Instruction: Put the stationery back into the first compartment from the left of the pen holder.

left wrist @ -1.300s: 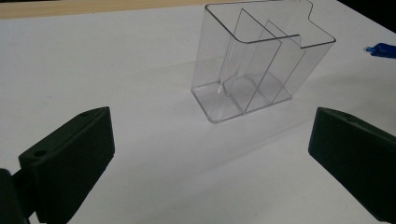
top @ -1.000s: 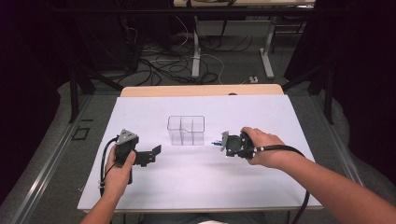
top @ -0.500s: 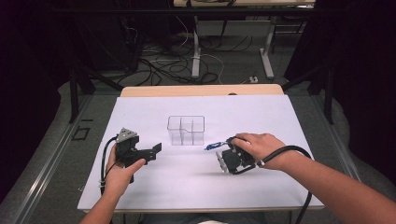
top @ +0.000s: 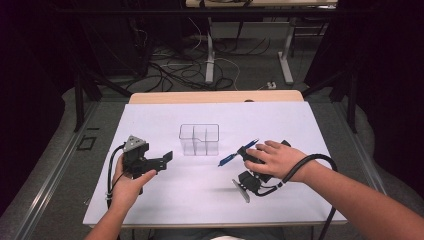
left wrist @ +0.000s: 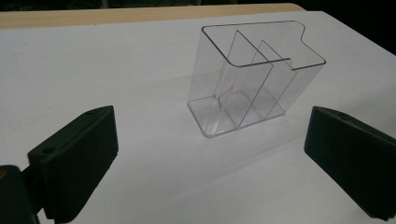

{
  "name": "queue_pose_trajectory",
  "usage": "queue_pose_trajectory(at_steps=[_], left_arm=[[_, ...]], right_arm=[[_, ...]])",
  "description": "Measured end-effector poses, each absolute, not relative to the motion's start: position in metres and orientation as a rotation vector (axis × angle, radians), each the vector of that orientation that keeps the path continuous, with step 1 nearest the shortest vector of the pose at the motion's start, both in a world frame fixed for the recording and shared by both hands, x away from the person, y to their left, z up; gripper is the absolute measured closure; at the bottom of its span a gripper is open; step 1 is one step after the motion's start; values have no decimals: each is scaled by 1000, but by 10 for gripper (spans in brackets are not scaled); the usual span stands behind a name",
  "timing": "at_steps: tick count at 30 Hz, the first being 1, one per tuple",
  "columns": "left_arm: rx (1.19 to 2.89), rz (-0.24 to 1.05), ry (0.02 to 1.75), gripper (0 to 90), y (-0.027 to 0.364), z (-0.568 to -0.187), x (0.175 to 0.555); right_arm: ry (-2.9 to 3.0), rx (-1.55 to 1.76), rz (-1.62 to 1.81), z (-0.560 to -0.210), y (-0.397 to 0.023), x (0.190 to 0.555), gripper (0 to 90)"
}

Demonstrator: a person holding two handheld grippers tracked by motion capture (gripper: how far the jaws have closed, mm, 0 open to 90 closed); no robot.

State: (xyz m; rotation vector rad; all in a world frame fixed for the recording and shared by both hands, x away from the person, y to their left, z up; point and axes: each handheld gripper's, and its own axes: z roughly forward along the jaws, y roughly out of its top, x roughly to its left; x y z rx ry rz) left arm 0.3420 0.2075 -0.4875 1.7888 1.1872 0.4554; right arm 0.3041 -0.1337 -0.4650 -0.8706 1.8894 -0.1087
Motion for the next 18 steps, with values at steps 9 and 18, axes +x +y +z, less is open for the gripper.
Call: queue_pose_trajectory(at_steps=[9,18], left_arm=[[1837,432,1129,163,201,-480,343],[1883,449,1051,272,186,-470,344]], right_arm=[[1886,-881,-111,-467,-128,306,797],[1867,-899,-103,-463,-118,307,797]])
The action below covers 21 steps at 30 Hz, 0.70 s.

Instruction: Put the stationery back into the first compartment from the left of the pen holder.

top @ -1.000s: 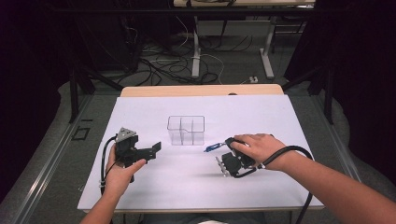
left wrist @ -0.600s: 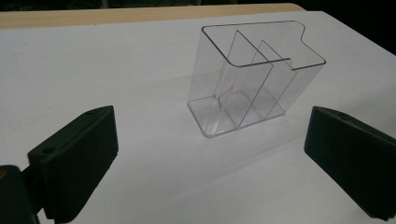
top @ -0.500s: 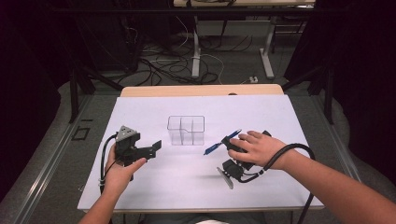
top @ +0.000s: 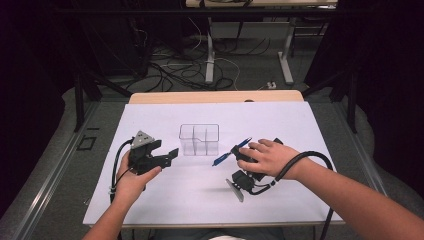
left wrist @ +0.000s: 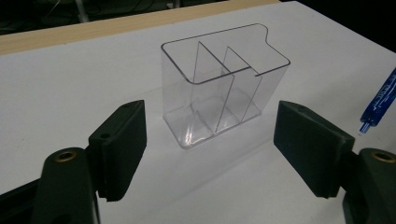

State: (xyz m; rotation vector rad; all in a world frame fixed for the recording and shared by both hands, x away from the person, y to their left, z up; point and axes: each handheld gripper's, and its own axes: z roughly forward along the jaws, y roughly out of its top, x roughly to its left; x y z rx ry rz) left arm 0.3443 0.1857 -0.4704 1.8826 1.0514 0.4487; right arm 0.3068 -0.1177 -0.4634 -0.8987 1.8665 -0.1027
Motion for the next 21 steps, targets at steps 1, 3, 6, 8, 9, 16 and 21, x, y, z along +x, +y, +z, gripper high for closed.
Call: queue_pose_trajectory(at_steps=[1,3,6,8,9,16,21], left_arm=[[1889,453,1041,287,184,-470,344],[1927,460,1016,304,180,-468,345],[1964,453,993,322,174,-466,345],[1981,458,971,324,170,-465,345],[1990,458,962,328,168,-465,345],[2050,451,894,349,149,-463,345],[2104,430,849,358,135,-460,346]], right_arm=[[1877,-898,-100,-464,-117,307,797],[1881,-897,-106,-464,-117,307,797],[1879,-891,-107,-465,-116,307,797],[1877,-895,-102,-465,-116,307,796],[1871,-899,-98,-465,-115,307,797],[1864,-897,-105,-464,-115,305,797],[1840,-927,-109,-463,-112,304,797]])
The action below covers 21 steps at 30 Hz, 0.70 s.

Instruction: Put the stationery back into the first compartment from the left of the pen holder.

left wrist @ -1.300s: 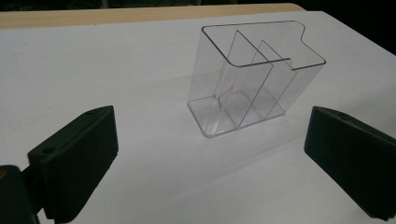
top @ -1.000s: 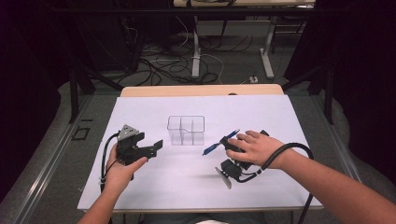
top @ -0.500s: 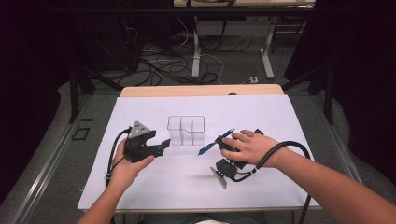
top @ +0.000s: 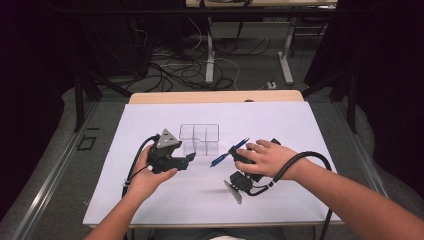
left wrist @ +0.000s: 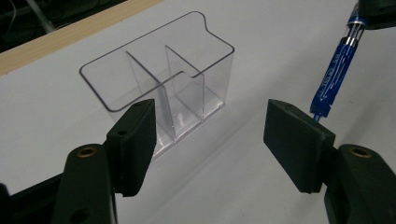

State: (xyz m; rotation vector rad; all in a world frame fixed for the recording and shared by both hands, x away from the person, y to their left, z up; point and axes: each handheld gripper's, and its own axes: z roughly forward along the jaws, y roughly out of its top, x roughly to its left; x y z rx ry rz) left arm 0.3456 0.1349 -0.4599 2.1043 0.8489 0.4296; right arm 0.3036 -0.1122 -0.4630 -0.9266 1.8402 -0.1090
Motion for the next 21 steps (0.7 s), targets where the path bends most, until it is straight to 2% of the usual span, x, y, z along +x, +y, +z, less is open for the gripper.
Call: queue_pose_trajectory(at_steps=[6,21], left_arm=[[2156,348,811,383,120,-458,347],[2241,273,760,458,93,-458,351]], right_arm=[[1842,-924,-93,-463,-111,303,796],[1814,-968,-107,-466,-108,303,797]])
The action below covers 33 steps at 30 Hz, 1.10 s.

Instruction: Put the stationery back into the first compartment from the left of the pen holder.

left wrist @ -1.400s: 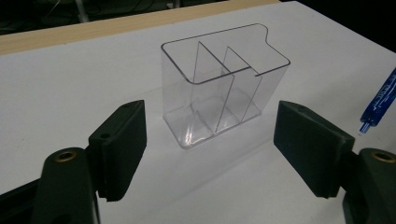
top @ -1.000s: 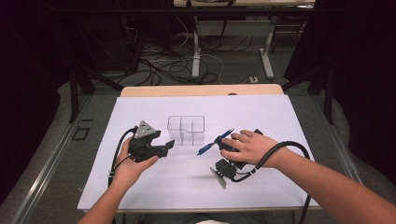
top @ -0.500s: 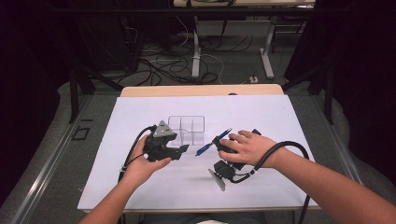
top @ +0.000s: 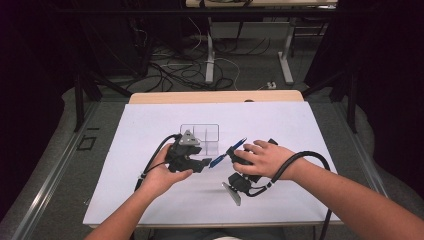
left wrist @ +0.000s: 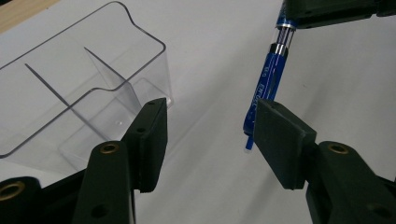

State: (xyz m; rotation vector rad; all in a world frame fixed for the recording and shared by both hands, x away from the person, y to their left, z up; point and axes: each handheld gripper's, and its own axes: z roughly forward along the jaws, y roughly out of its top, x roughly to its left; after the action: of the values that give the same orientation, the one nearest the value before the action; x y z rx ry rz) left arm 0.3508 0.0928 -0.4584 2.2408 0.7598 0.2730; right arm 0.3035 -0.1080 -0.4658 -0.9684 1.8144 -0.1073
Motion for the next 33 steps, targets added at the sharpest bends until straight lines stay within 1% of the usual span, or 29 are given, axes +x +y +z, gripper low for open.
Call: queue_pose_trajectory(at_steps=[7,14,15,23,28,33], left_arm=[[2284,218,721,480,80,-458,352],[2355,212,661,522,65,-460,354],[2351,197,661,533,63,-461,354],[2407,212,628,632,54,-462,354],[2420,192,595,689,52,-460,354],[2456,227,567,754,48,-460,353]], right_arm=[[1818,-967,-120,-468,-108,303,797],[1801,-981,-114,-469,-107,301,796],[1803,-980,-108,-470,-107,301,796],[1802,-993,-125,-470,-103,298,796],[1796,-1003,-97,-471,-102,298,797],[1799,-1002,-106,-472,-100,297,796]])
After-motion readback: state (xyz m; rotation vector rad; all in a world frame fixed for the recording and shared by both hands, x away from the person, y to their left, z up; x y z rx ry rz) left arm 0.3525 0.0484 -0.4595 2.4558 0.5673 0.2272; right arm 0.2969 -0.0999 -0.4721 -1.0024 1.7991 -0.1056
